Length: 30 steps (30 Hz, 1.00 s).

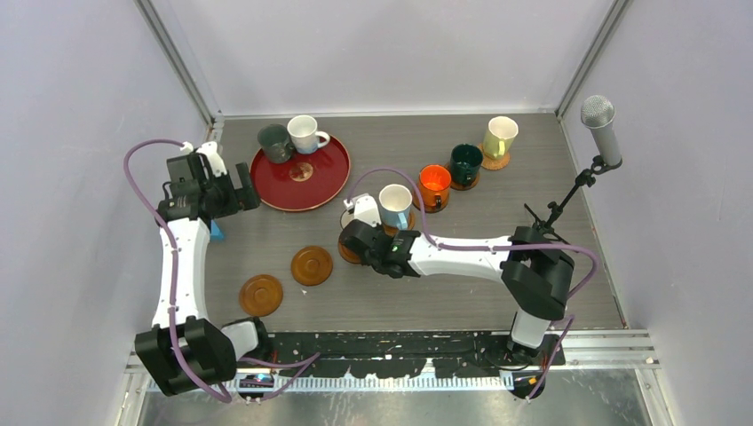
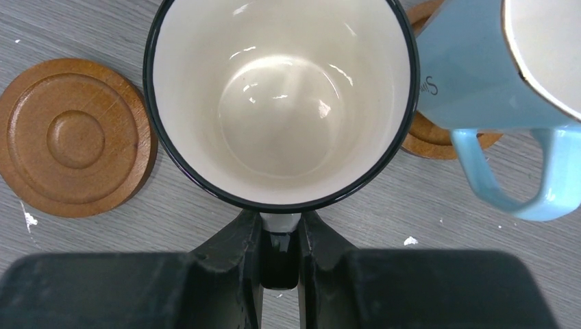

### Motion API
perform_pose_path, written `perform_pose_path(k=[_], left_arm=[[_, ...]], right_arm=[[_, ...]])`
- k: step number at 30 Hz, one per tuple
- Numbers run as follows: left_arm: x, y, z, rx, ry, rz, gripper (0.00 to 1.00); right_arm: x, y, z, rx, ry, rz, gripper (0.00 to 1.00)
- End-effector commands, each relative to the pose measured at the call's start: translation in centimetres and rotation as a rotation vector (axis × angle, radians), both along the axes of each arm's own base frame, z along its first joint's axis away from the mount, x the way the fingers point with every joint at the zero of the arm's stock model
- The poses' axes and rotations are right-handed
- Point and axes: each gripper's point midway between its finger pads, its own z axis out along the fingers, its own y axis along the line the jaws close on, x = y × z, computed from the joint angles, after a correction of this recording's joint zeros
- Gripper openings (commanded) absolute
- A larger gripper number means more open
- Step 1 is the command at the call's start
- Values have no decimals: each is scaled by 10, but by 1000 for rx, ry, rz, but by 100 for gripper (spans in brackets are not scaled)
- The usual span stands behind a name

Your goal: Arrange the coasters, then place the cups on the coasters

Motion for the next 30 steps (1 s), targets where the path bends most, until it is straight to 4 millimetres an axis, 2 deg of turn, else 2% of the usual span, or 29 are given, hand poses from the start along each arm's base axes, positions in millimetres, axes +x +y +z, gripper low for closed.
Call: perform_pose_path(k=[1, 11, 18, 20, 24, 30], left_arm=[[0, 3, 10, 23, -55, 6, 100], [-9, 2, -1, 32, -19, -4, 100], [-12, 2, -3, 39, -17, -10, 100], [-12, 2, -3, 41, -16, -11, 100], [-14, 2, -4, 43, -12, -13, 100], [-16, 1, -5, 45, -15, -21, 100]], right_arm=[[17, 21, 38, 141, -83, -88, 0], [13, 27, 21, 130, -61, -85, 1], [5, 27, 14, 121, -30, -80, 29], [2, 26, 15, 122, -21, -80, 34], [-6, 28, 13, 123, -9, -63, 39], [-15, 32, 17, 132, -6, -31, 39]])
